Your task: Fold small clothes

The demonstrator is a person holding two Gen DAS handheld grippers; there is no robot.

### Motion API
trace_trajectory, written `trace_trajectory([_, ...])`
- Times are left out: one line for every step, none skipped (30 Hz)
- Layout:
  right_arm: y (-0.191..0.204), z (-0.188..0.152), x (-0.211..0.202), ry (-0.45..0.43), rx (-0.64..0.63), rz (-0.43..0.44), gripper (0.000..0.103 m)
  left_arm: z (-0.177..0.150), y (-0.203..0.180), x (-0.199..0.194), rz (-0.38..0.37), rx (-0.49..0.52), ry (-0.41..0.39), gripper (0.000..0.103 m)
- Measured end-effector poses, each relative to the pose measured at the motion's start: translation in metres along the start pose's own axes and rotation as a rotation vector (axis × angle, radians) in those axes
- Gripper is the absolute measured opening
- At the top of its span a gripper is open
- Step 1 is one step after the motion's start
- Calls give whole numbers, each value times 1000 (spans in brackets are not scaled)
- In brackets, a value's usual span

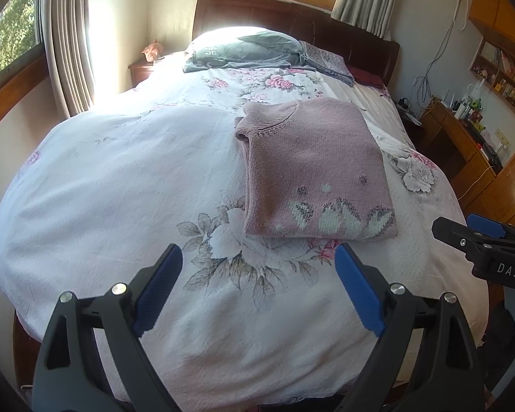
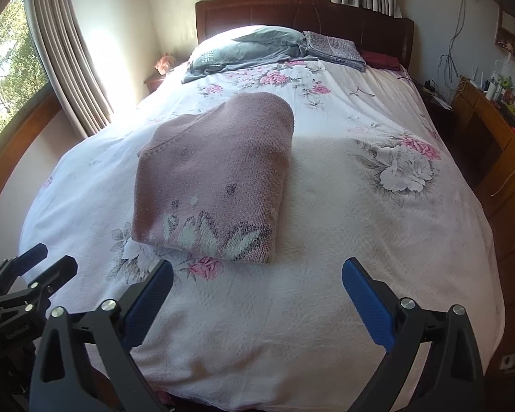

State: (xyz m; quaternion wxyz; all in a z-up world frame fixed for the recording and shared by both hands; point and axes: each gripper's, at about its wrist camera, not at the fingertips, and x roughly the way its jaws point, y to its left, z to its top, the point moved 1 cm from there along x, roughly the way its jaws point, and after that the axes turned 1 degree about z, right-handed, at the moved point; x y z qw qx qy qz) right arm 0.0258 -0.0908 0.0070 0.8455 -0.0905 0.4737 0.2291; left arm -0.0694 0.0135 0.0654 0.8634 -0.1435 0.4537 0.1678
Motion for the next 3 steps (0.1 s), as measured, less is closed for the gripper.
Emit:
trace_trajectory([0, 0, 0, 1, 1, 1, 99, 0, 0, 0, 0, 0, 0, 90])
trace_trajectory([0, 0, 1, 2, 1, 2, 99, 0, 0, 0, -1, 0, 0, 90])
trace_trajectory([-1, 0, 1, 2, 2, 2, 99, 0, 0, 0, 0, 0, 0, 90])
